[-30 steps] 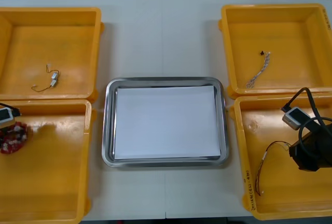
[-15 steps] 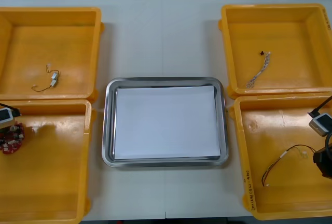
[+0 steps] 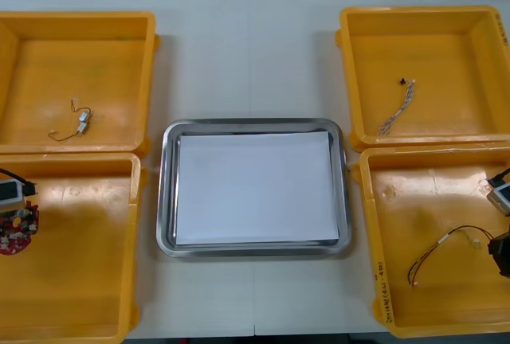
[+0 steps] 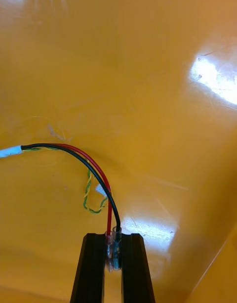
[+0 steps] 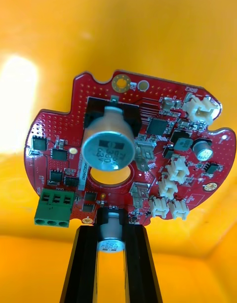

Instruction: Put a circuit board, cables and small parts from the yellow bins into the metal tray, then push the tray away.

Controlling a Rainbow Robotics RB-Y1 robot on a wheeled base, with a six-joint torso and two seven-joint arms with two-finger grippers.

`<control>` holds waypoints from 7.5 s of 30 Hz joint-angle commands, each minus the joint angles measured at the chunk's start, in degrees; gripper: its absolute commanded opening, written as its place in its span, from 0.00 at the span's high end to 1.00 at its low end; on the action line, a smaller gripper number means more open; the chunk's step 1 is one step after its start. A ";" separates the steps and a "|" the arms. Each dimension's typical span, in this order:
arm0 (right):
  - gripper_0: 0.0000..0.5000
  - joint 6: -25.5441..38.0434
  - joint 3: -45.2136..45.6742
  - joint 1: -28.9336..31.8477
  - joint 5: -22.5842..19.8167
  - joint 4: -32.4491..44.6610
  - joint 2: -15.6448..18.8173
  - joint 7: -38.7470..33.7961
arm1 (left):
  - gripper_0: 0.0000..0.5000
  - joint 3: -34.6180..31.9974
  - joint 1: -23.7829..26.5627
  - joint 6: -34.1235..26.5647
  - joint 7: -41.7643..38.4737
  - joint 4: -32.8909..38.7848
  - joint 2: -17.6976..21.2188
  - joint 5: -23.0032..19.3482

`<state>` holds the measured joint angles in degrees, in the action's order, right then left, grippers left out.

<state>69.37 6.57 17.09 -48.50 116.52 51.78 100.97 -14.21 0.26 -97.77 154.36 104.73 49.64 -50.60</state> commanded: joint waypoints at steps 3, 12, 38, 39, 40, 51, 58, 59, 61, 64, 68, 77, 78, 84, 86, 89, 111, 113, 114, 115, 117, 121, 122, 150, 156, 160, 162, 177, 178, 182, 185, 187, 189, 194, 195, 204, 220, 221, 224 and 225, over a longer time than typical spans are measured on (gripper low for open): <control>0.92 -0.55 1.16 0.84 -0.90 0.03 0.60 1.95 | 1.00 -1.69 -5.44 -1.55 -10.84 7.59 -0.60 -1.00; 0.00 -0.46 1.16 0.31 -2.31 0.20 0.52 1.07 | 1.00 -1.69 -7.02 -2.43 -15.32 11.55 -4.73 1.73; 0.00 9.56 1.60 -7.25 -4.41 5.39 -0.71 -41.11 | 0.93 0.06 -8.08 -2.07 -14.97 11.55 -11.67 8.94; 0.00 9.56 1.51 -7.25 -4.24 5.48 -0.98 -43.31 | 0.85 0.06 -8.17 -2.07 -14.97 11.55 -11.67 8.94; 0.00 9.56 1.51 -7.25 -3.98 5.48 -1.15 -45.25 | 0.77 0.06 -8.17 -1.90 -14.97 11.55 -11.67 9.02; 0.00 8.15 -3.67 -8.13 -1.43 5.48 -1.24 -62.12 | 0.01 -0.03 -8.52 -1.46 -14.88 11.55 -12.02 9.37; 0.00 7.89 -7.89 -9.88 0.60 5.39 -1.68 -69.06 | 0.00 -2.49 -7.29 -1.72 -16.11 11.63 -12.11 8.58; 0.00 7.89 -8.24 -10.06 0.95 5.48 -1.95 -69.77 | 0.00 -3.01 -7.02 -1.90 -16.46 11.63 -12.02 8.50; 0.00 7.89 -8.77 -10.32 1.56 5.48 -2.47 -70.65 | 0.00 -3.63 -6.41 -2.25 -18.75 11.63 -12.02 8.32; 0.00 7.89 -9.21 -10.50 2.35 5.30 -3.00 -71.09 | 0.00 -4.42 -5.53 -3.04 -22.97 11.72 -12.02 7.97; 0.00 7.80 -9.91 -10.76 3.50 4.33 -3.00 -71.35 | 0.00 -5.91 -4.39 -5.50 -28.42 13.13 -12.02 7.70; 0.00 6.48 -12.90 -11.38 7.71 2.84 -3.35 -72.58 | 0.00 -8.37 -1.58 -11.22 -42.57 15.59 -12.02 6.21; 0.00 5.87 -13.69 -11.38 9.03 2.75 -3.44 -73.81 | 0.00 -8.37 -1.22 -11.30 -44.68 15.59 -12.02 6.03; 0.00 5.34 -15.98 -11.99 10.97 2.75 -4.05 -77.33 | 0.00 -8.37 0.71 -12.18 -56.37 15.50 -12.02 5.51; 0.00 5.43 -15.98 -11.99 10.97 2.66 -4.23 -77.41 | 0.00 -8.46 1.33 -12.23 -59.88 15.50 -12.02 5.42; 0.00 5.25 -15.98 -11.99 10.88 2.05 -4.67 -77.33 | 0.00 -8.29 2.03 -12.23 -65.42 15.50 -12.02 5.77; 0.87 2.26 -16.42 -11.99 10.18 -1.12 -5.28 -77.15 | 0.00 -5.03 1.76 -3.74 -86.60 9.26 -13.52 9.99; 1.00 2.26 -16.42 -11.99 10.18 -1.12 -5.28 -77.33 | 0.00 -4.42 1.15 -2.69 -86.51 9.26 -13.52 10.34; 1.00 2.26 -16.42 -11.99 10.18 -1.12 -5.28 -77.33 | 0.00 -3.98 0.71 -2.07 -86.51 9.26 -13.52 10.52; 1.00 2.26 -16.42 -11.99 10.18 -1.12 -5.28 -77.41 | 0.00 -3.63 0.27 -1.28 -86.51 9.26 -13.52 10.61; 1.00 2.17 -16.33 -11.99 10.18 -1.12 -5.28 -77.41 | 0.00 -3.10 -0.34 -0.14 -86.51 9.26 -13.78 10.87; 1.00 2.17 -16.33 -12.17 10.09 -1.12 -5.28 -77.33 | 0.00 -3.10 -1.14 1.88 -86.25 8.73 -15.63 11.57; 1.00 2.26 -16.33 -12.34 10.00 -1.12 -5.20 -77.06 | 0.00 -3.01 -1.22 2.14 -86.16 8.47 -16.15 11.84; 1.00 22.04 -8.16 -15.42 6.04 18.75 -3.00 -54.03 | 0.00 -1.87 -7.73 9.26 -82.12 7.85 -17.30 12.45; 1.00 24.94 -8.16 -17.09 4.81 21.82 -2.91 -43.66 | 0.00 -1.43 -8.25 10.05 -81.59 7.85 -17.30 12.54; 1.00 25.38 -8.16 -17.35 3.58 23.14 -3.00 -40.85 | 0.00 -1.17 -8.34 10.23 -81.42 7.85 -17.30 12.54; 1.00 25.38 -8.24 -17.53 3.32 23.23 -3.00 -37.86 | 0.00 -1.17 -8.43 10.23 -81.15 7.85 -17.30 12.54; 1.00 30.47 -11.94 -24.03 -1.51 23.49 -5.55 -42.26 | 0.25 -1.17 -8.96 11.28 -79.75 6.71 -17.30 12.45; 1.00 30.65 -12.82 -24.82 -0.81 23.41 -5.90 -42.96 | 0.37 -1.17 -8.87 11.46 -79.57 6.45 -17.30 12.36; 1.00 32.06 -14.40 -27.11 0.77 22.61 -7.57 -43.40 | 0.90 -1.17 -8.87 11.55 -79.04 6.27 -17.30 12.28; 1.00 33.90 -14.48 -28.96 0.68 21.56 -9.50 -43.58 | 1.00 -1.17 -8.61 11.55 -78.78 6.36 -17.30 12.36; 1.00 35.40 -14.57 -30.01 1.30 21.21 -10.91 -43.66 | 1.00 -1.17 -8.52 11.55 -78.43 6.36 -17.30 12.28; 1.00 36.19 -14.84 -30.54 1.83 21.12 -11.88 -43.75 | 1.00 -1.17 -8.43 11.55 -78.34 6.36 -17.38 12.19; 1.00 36.89 -15.63 -31.50 3.50 20.24 -14.25 -43.93 | 1.00 -1.52 -7.64 10.85 -78.16 7.94 -17.30 12.45; 1.00 36.89 -15.63 -31.59 3.58 20.07 -14.51 -43.93 | 1.00 -1.69 -7.64 10.67 -78.16 8.29 -17.30 12.45; 1.00 38.38 -15.72 -33.79 5.52 17.96 -17.68 -43.40 | 1.00 -5.47 -4.65 1.09 -78.69 14.45 -17.30 11.75; 1.00 39.35 -16.33 -35.20 7.36 17.16 -19.52 -43.05 | 1.00 -6.27 5.90 -12.23 -87.92 21.39 -13.08 9.02; 1.00 39.35 -16.33 -35.20 7.36 17.16 -19.52 -42.96 | 1.00 -6.27 6.60 -12.23 -89.15 21.56 -12.73 7.88; 1.00 39.44 -16.33 -35.11 7.27 17.16 -19.52 -42.87 | 1.00 -6.27 8.18 -12.23 -91.70 21.83 -11.50 5.24; 1.00 39.44 -16.33 -35.11 7.27 17.16 -19.52 -42.87 | 1.00 -6.27 8.44 -12.23 -92.40 21.92 -11.14 4.54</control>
<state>108.44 -8.87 -16.55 -41.62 133.24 33.03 58.33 -20.55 6.04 -109.49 71.87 124.21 34.77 -43.81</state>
